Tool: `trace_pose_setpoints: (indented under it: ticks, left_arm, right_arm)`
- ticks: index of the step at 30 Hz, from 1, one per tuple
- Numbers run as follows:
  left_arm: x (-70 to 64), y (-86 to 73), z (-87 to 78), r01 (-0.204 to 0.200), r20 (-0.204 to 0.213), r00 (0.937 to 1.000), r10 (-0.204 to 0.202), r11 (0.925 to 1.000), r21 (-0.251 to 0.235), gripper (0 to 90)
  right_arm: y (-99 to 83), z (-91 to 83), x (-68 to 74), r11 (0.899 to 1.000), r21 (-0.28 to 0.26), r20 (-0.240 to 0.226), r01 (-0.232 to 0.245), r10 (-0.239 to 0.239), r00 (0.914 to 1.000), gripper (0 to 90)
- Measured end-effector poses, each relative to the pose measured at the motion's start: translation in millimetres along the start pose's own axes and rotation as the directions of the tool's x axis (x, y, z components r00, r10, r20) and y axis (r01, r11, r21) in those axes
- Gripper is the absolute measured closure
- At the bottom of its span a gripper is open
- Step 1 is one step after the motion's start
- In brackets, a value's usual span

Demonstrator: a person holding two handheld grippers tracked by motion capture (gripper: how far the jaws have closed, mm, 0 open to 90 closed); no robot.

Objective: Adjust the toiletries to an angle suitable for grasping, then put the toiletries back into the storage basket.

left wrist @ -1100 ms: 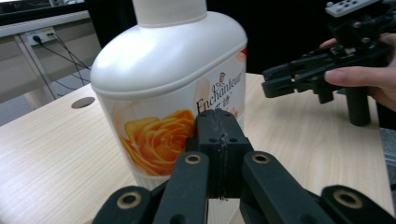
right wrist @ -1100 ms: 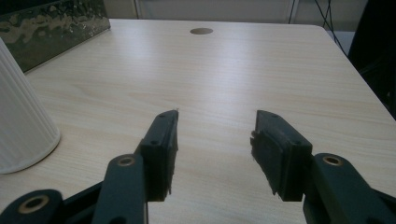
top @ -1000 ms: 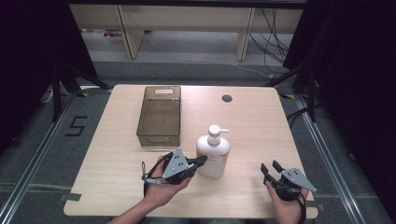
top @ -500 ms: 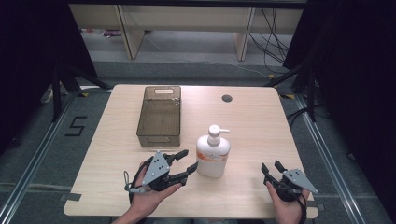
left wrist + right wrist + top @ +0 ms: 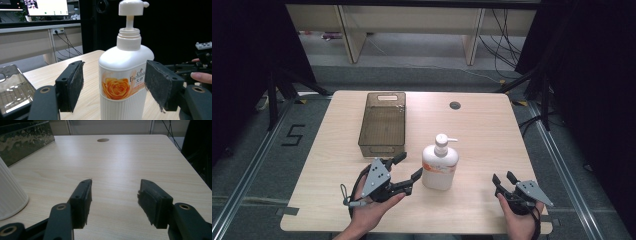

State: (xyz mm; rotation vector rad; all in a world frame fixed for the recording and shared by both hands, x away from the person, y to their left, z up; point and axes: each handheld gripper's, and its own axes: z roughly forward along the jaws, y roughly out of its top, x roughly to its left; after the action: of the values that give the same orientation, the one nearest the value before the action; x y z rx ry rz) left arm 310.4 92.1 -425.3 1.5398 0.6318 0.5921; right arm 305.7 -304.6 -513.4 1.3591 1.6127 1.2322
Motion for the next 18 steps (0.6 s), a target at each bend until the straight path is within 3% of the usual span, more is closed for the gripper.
trace_pose_setpoints:
  ticks: [4,5,6,7,8,13,18]
  left_arm:
    - [-0.8,-0.2,1.2,-0.001,-0.002,1.0,0.001,1.0,0.001,31.3]
    - [-2.9,-0.4,3.0,-0.002,0.003,1.0,0.002,1.0,0.006,31.5]
    - [-3.7,-0.1,4.0,-0.002,0.004,1.0,0.002,1.0,0.008,31.6]
    - [-3.7,-0.1,4.0,-0.002,0.004,1.0,0.002,1.0,0.008,31.9]
    - [-5.6,1.2,7.5,-0.005,-0.002,1.0,0.005,1.0,0.0,32.2]
    - [-10.4,5.8,16.0,-0.009,-0.005,1.0,0.009,0.9999,-0.006,33.5]
    - [-19.2,18.4,28.8,-0.017,-0.022,0.9996,0.017,0.9996,-0.022,34.8]
  right_arm:
    - [0.2,0.5,1.1,1.0,0.011,-0.019,-0.024,0.024,0.9995,44.4]
    - [0.9,2.4,0.2,1.0,0.008,0.0,0.005,-0.005,1.0,44.2]
    - [0.8,2.9,2.9,0.999,0.018,-0.003,-0.032,0.032,0.9995,44.1]
    - [0.8,2.9,2.9,0.999,0.018,-0.003,-0.032,0.032,0.9995,44.1]
    - [2.1,6.4,0.5,1.0,0.023,-0.019,-0.012,0.012,0.9997,44.1]
    - [2.2,8.0,1.3,1.0,0.008,-0.015,-0.022,0.022,0.9996,43.9]
    - [2.0,6.2,1.5,1.0,0.005,-0.006,0.008,-0.008,1.0,43.6]
